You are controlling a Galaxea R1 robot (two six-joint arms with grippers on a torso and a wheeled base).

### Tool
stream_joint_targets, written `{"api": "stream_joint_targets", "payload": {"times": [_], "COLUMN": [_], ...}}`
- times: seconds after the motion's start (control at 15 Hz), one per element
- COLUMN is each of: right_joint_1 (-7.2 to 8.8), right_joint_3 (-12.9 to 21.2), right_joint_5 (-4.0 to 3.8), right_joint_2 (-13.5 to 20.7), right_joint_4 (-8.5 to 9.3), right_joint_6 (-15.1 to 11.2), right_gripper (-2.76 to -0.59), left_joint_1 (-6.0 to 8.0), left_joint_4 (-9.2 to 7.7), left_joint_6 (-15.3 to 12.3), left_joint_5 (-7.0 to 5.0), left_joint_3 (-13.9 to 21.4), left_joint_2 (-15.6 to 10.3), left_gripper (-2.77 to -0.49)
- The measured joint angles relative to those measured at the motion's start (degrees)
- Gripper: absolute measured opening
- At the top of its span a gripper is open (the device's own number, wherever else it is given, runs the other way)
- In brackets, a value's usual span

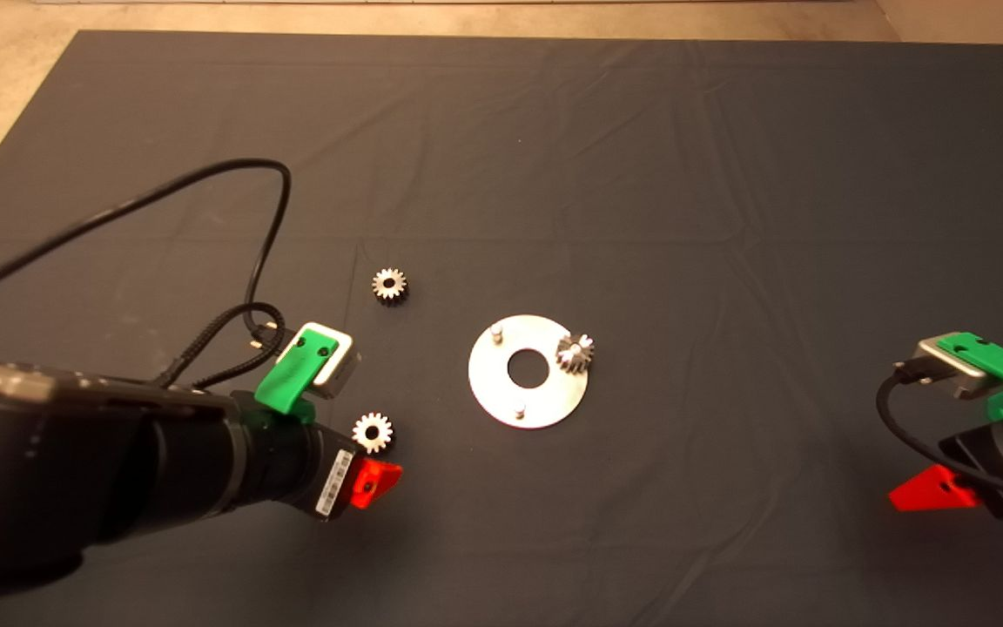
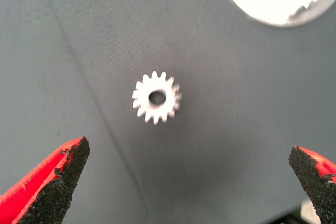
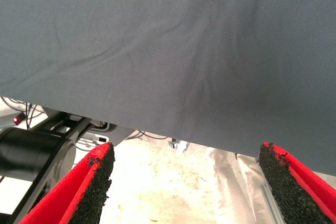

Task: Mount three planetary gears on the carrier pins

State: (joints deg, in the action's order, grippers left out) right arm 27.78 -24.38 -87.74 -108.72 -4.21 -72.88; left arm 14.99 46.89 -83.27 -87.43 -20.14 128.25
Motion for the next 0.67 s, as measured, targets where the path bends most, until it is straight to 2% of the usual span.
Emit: {"api": "stream_joint_targets", "payload": {"times": [0.07,0.13,0.2,0.27,0.33,0.47,0.67], "right_joint_1": [0.0,0.02,0.02,0.02,0.0,0.02,0.02], "right_joint_3": [0.0,0.0,0.0,-0.01,-0.01,-0.01,-0.04], "right_joint_5": [0.02,0.02,0.03,0.02,0.09,0.02,0.02], "right_joint_2": [-0.02,-0.02,-0.05,-0.18,-0.18,-0.16,-0.18], "right_joint_4": [-0.01,-0.01,-0.04,-0.08,-0.06,-0.06,-0.09], "right_joint_6": [0.06,0.19,0.2,0.22,0.22,0.24,0.24], "right_gripper": [-1.33,-1.33,-1.33,-1.33,-1.33,-1.33,-1.33], "left_joint_1": [-1.87,-4.12,-6.25,-7.79,-8.68,-9.48,-10.59], "left_joint_4": [3.1,5.32,6.41,7.23,8.06,9.27,10.11], "left_joint_6": [0.15,0.78,1.56,2.43,3.37,5.26,8.16], "left_joint_5": [-0.02,-0.01,0.0,-0.02,0.0,0.0,-0.02], "left_joint_3": [-0.01,-0.04,-0.09,-0.25,-0.56,-1.88,-4.11], "left_joint_2": [0.0,0.0,0.0,0.0,0.0,0.0,-0.02], "left_gripper": [-0.5,-0.5,-0.5,-0.5,-0.5,-0.5,-0.5]}}
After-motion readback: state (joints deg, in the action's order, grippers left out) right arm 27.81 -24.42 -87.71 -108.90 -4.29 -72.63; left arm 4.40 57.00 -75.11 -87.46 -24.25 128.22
